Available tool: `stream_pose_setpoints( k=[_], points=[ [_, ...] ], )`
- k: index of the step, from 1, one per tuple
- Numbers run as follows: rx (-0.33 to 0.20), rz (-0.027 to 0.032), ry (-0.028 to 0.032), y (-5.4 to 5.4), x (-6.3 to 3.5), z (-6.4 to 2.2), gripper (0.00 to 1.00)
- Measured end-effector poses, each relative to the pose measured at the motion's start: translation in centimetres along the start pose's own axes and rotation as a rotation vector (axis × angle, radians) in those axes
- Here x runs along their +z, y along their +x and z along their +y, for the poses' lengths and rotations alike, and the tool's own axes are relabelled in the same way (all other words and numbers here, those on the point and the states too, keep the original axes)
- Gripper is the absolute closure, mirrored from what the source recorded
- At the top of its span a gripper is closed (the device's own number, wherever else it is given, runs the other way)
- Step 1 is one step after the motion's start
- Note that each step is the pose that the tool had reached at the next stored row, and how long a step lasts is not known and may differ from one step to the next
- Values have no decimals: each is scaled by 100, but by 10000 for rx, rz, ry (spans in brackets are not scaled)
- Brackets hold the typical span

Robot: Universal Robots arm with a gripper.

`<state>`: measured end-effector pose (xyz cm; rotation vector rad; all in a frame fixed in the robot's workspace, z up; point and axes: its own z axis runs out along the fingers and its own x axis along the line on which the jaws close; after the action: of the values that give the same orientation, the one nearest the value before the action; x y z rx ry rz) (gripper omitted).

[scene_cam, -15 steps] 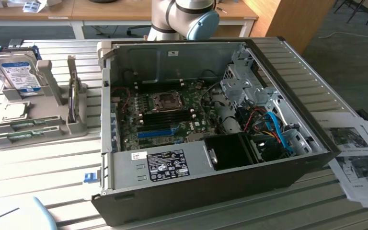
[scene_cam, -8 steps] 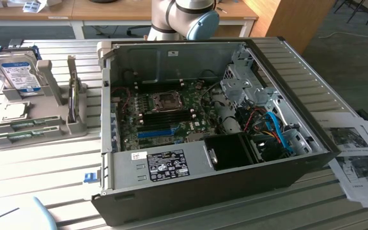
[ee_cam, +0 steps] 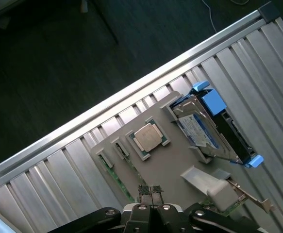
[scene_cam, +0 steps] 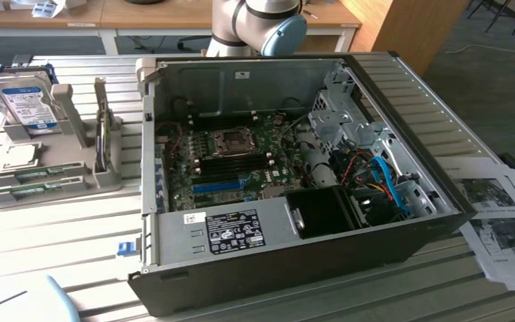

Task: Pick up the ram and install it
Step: 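Pick up the ram and move it above insertion slot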

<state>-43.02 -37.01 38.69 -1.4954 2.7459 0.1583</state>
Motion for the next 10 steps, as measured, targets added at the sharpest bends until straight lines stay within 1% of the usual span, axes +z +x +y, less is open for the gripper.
stream_pose_setpoints(
  k=[10],
  points=[
    [-807,70,-48,3,-1,-2,91]
  ],
)
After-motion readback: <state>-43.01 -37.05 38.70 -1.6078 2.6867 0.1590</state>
